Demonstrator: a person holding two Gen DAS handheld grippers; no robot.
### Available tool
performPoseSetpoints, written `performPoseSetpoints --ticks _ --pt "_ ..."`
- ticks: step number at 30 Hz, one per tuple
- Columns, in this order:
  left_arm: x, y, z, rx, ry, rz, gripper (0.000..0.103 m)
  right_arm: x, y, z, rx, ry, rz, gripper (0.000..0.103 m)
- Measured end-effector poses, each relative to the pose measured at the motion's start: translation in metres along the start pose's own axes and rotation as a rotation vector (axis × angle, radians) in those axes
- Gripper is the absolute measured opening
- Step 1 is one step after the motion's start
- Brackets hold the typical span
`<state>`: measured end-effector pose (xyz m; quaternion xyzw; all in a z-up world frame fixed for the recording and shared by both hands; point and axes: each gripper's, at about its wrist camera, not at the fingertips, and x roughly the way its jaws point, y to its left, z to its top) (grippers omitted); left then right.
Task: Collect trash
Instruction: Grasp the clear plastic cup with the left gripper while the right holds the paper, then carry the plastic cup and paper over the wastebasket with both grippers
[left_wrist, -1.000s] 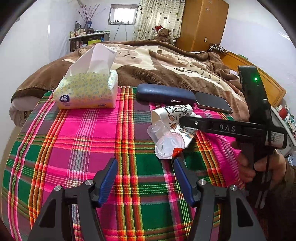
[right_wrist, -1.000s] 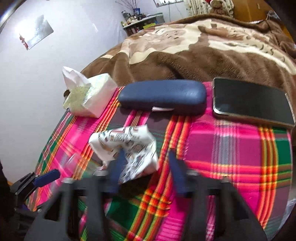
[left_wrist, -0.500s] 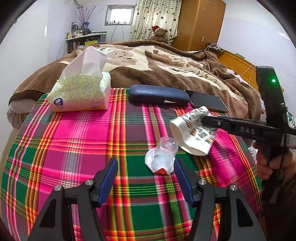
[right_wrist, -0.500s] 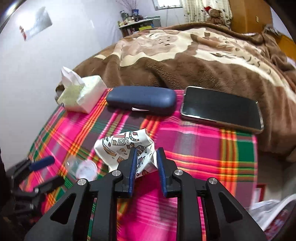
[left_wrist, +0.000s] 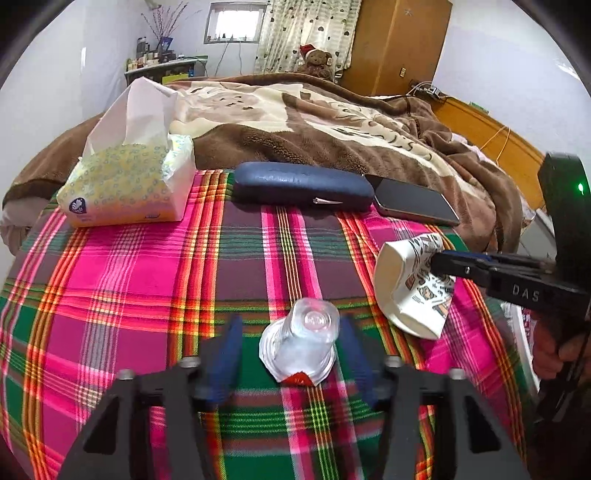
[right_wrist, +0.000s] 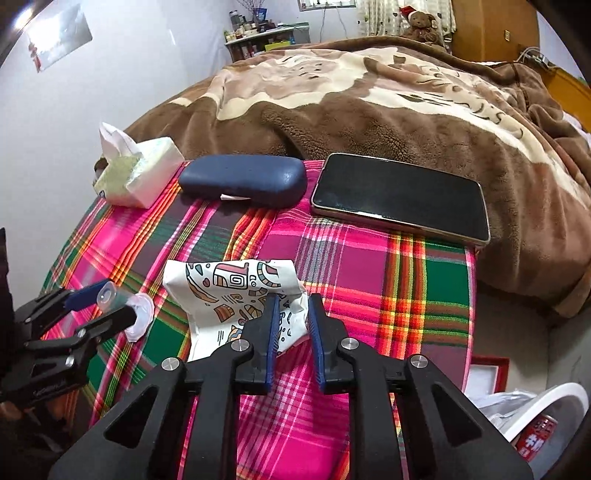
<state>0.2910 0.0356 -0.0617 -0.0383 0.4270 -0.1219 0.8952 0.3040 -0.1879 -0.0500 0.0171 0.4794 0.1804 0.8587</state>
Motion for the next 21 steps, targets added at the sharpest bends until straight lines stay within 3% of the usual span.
performPoseSetpoints --ticks 2,12,13,15,17,21 --pt "0.002 0.002 0.001 -0.008 0.006 0.0 0.03 0.0 -0.001 -0.001 0.007 -0.008 0.009 0.015" --pt "-0.006 -0.004 -0.004 0.019 -0.013 0.004 0.029 -0.007 -0.004 -0.002 0.001 -0.042 0.052 0.013" --pt "-0.007 -0.004 -0.004 0.017 -0.012 0.0 0.029 -0.008 -0.006 -0.002 0.012 -0.054 0.03 0.016" --pt "-0.01 -0.003 -0.006 0.013 -0.012 -0.008 0.03 -0.009 -0.01 -0.004 0.04 -0.062 0.024 0.036" --pt "-0.012 -0.002 -0.007 0.01 -0.012 -0.006 0.03 -0.011 -0.016 -0.008 0.113 -0.065 0.05 0.045" --pt "-0.014 0.001 -0.01 0.002 -0.013 -0.003 0.03 -0.003 -0.017 -0.016 0.23 -0.039 0.145 0.045"
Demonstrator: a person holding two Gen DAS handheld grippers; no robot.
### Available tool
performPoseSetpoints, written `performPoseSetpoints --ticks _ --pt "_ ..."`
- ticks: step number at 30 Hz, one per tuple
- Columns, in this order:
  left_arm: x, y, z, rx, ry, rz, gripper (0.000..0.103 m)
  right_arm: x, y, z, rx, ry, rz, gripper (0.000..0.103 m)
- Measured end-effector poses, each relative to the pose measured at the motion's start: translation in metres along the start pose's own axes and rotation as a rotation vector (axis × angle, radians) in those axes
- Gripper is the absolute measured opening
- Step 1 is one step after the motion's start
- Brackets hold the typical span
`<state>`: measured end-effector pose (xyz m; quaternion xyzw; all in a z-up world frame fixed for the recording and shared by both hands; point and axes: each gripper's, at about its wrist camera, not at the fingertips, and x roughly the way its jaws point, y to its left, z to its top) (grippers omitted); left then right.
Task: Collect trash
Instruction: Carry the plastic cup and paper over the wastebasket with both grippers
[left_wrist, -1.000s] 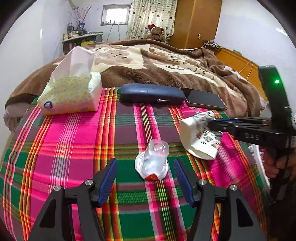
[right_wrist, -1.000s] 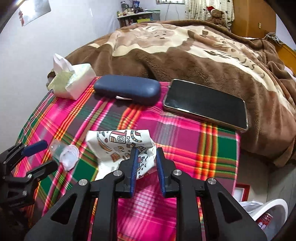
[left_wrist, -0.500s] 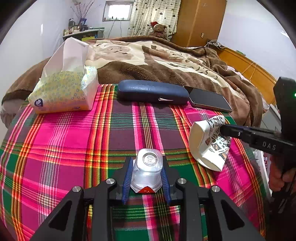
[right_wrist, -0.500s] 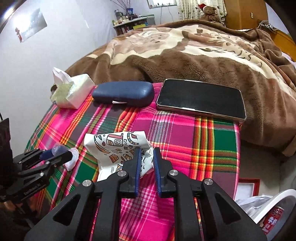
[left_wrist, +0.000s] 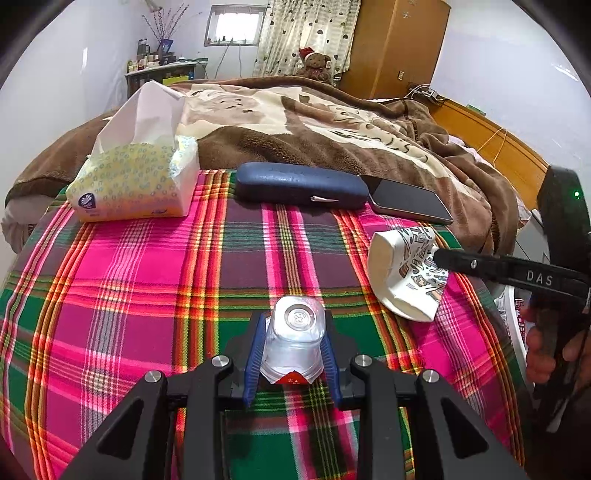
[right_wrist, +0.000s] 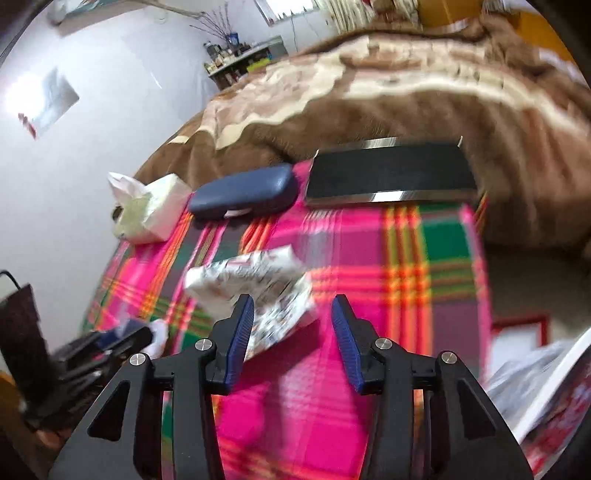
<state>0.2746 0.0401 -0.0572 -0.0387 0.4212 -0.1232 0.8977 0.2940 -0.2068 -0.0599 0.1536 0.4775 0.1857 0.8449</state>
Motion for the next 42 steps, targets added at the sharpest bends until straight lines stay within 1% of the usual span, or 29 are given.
performPoseSetpoints --ticks 4,6,10,13,17,19,20,21,22,24,26,29,38,42 --pt "-0.002 0.005 -0.002 -0.016 -0.001 0.001 0.03 0.018 0.008 -0.006 0.044 0.03 0.019 0.045" --pt "-0.002 0.006 -0.002 -0.018 -0.002 0.003 0.03 0.02 0.014 -0.006 0.046 -0.001 0.009 0.045" --pt "-0.001 0.007 -0.002 -0.022 0.001 0.004 0.03 0.024 0.02 -0.005 0.109 0.003 0.04 0.045" --pt "0.0 0.008 -0.002 -0.023 0.002 0.001 0.03 0.03 0.031 -0.006 0.079 -0.009 -0.019 0.045" --pt "0.001 0.01 -0.003 -0.037 0.002 0.0 0.03 0.034 0.037 -0.003 0.092 -0.042 -0.036 0.045" --pt "0.0 0.012 -0.003 -0.04 0.002 0.004 0.03 0.037 0.043 -0.001 0.069 -0.05 -0.063 0.043" --pt "0.0 0.012 -0.003 -0.037 0.002 0.006 0.03 0.038 0.046 -0.001 0.054 -0.053 -0.077 0.036" --pt "-0.001 0.012 -0.003 -0.031 -0.002 0.016 0.03 0.038 0.048 -0.001 0.048 -0.053 -0.079 0.018" --pt "-0.001 0.012 -0.003 -0.027 -0.003 0.021 0.03 0.042 0.048 0.0 0.051 -0.037 -0.073 0.018" --pt "-0.001 0.013 -0.004 -0.03 -0.002 0.018 0.03 0.043 0.047 0.0 0.06 -0.048 -0.072 0.017" --pt "-0.002 0.013 -0.004 -0.032 -0.002 0.019 0.03 0.041 0.048 -0.001 0.042 -0.058 -0.072 0.016" --pt "-0.004 0.011 -0.005 -0.024 -0.004 0.019 0.03 0.037 0.047 -0.002 0.047 -0.06 -0.051 0.013" --pt "-0.022 -0.005 -0.012 0.004 -0.019 0.024 0.03 0.005 0.042 -0.012 0.009 -0.086 -0.083 0.01" --pt "-0.035 -0.021 -0.018 0.028 -0.027 0.016 0.03 -0.012 0.039 -0.019 -0.001 -0.097 -0.09 0.01"
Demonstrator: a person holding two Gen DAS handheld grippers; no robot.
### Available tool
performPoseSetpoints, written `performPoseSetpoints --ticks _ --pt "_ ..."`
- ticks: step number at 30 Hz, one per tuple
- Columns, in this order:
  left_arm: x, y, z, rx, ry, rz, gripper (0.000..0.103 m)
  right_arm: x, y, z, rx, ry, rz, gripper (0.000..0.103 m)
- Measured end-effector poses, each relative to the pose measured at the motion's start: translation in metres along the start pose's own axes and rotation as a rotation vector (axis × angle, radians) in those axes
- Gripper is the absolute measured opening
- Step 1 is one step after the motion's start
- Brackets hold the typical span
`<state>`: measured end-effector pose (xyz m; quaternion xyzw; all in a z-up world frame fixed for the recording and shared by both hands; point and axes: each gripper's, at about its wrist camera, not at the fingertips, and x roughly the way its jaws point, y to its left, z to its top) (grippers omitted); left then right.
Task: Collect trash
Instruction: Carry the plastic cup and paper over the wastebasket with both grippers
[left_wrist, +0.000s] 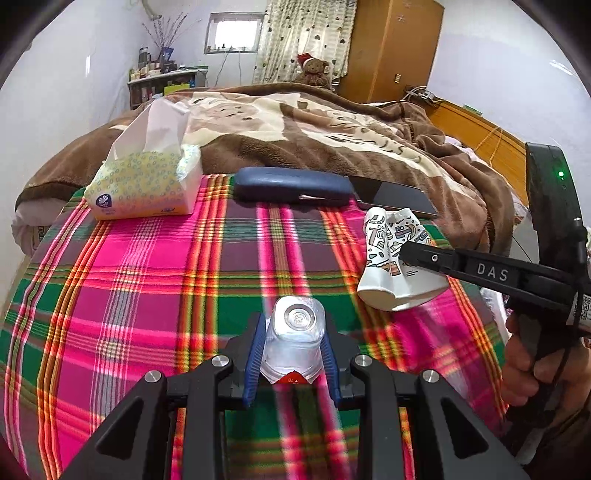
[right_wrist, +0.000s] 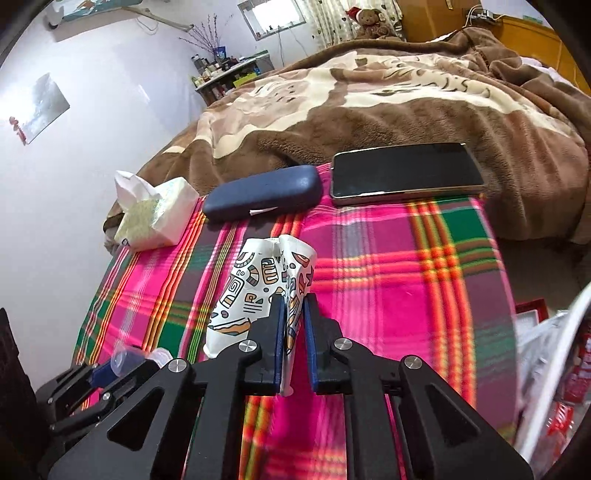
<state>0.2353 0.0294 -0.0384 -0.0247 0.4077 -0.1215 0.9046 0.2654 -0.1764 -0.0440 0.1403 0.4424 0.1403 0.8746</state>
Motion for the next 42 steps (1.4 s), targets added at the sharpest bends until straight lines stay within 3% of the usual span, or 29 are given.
performPoseSetpoints --ticks 13,23,33,42 --pt "-0.036 -0.068 -0.012 0.087 -0.029 -0.054 0.03 -0.065 -0.03 -0.017 0.017 -0.055 -0.017 0.01" --pt "-0.057 -0.141 -0.017 0.184 -0.068 -0.117 0.03 -0.123 -0.08 -0.034 0.08 -0.124 -0.072 0.01" --pt "-0.053 -0.222 -0.023 0.266 -0.049 -0.245 0.03 -0.17 -0.135 -0.047 0.133 -0.174 -0.213 0.01" --pt "-0.029 -0.277 -0.036 0.316 0.013 -0.326 0.03 -0.175 -0.181 -0.056 0.172 -0.142 -0.356 0.011"
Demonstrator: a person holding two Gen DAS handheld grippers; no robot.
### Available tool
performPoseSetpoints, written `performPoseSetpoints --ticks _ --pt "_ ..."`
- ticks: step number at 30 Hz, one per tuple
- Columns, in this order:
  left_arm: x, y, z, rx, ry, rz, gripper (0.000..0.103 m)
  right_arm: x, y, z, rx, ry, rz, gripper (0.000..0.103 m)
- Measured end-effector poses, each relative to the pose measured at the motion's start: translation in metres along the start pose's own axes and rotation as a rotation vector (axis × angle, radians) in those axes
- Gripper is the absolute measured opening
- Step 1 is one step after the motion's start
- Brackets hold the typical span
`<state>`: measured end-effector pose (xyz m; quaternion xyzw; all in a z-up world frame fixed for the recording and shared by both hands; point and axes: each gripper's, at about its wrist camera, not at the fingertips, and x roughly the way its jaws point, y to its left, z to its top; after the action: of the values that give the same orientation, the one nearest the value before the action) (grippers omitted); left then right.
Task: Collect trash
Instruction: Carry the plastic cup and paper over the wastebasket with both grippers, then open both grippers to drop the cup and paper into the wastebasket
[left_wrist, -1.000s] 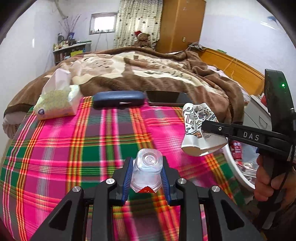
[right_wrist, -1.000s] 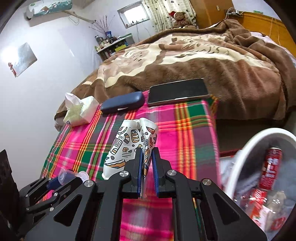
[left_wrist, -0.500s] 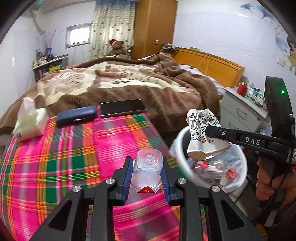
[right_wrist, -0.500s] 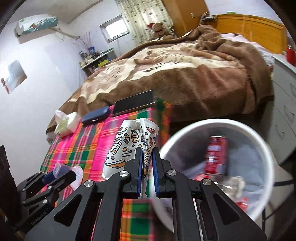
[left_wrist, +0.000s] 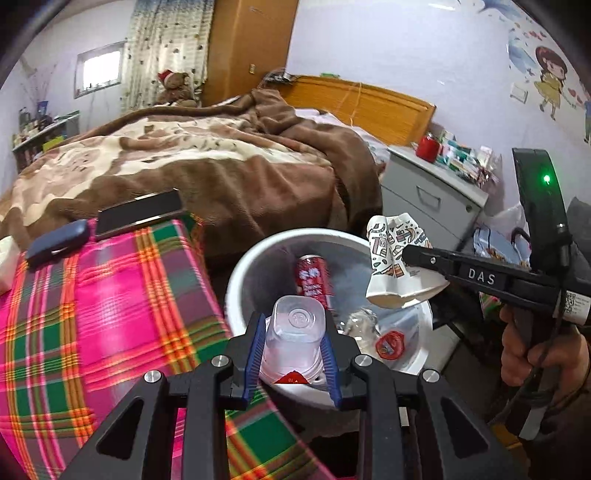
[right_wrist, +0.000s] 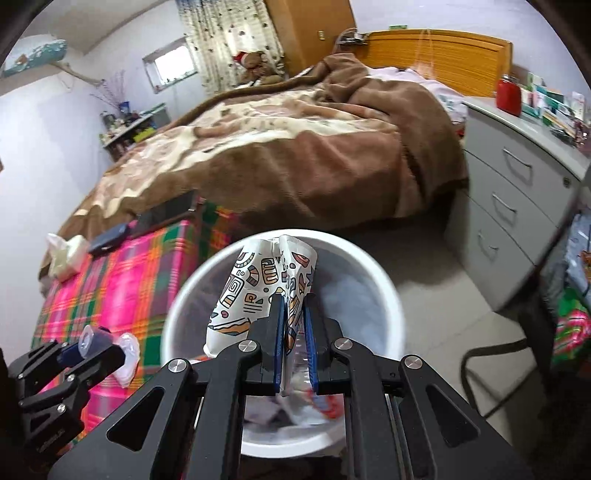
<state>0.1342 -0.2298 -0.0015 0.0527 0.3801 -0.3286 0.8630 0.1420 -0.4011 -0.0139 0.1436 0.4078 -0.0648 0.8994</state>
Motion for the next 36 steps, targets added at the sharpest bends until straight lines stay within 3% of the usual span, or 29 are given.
performPoseSetpoints --ticks 10,12,13,14,16,18,28,36 --pt "0.038 -0.013 0.008 -0.002 0.042 0.0 0.031 0.019 -0.025 -0.007 -0.001 0.07 -0.061 0.012" --pt "0.04 -0.012 0.011 -0.017 0.033 0.008 0.044 0.02 -0.027 -0.008 -0.006 0.075 -0.048 0.013" --pt "0.041 -0.01 0.011 -0.024 0.032 0.005 0.057 0.02 -0.028 -0.008 -0.007 0.073 -0.042 0.013" --pt "0.041 -0.01 0.012 -0.027 0.033 0.0 0.059 0.02 -0.028 -0.008 -0.01 0.073 -0.042 0.014" --pt "0.041 -0.009 0.012 -0.026 0.034 0.006 0.059 0.019 -0.028 -0.009 -0.016 0.065 -0.05 0.026" --pt "0.04 -0.008 0.013 -0.025 0.032 0.021 0.059 0.017 -0.027 -0.009 -0.017 0.052 -0.047 0.054" --pt "0.023 -0.01 0.007 -0.032 0.015 0.037 0.06 -0.005 -0.023 -0.015 0.011 -0.017 -0.004 0.055" --pt "-0.01 -0.01 -0.014 -0.027 -0.029 0.118 0.061 -0.032 -0.002 -0.035 -0.014 -0.121 -0.02 0.055"
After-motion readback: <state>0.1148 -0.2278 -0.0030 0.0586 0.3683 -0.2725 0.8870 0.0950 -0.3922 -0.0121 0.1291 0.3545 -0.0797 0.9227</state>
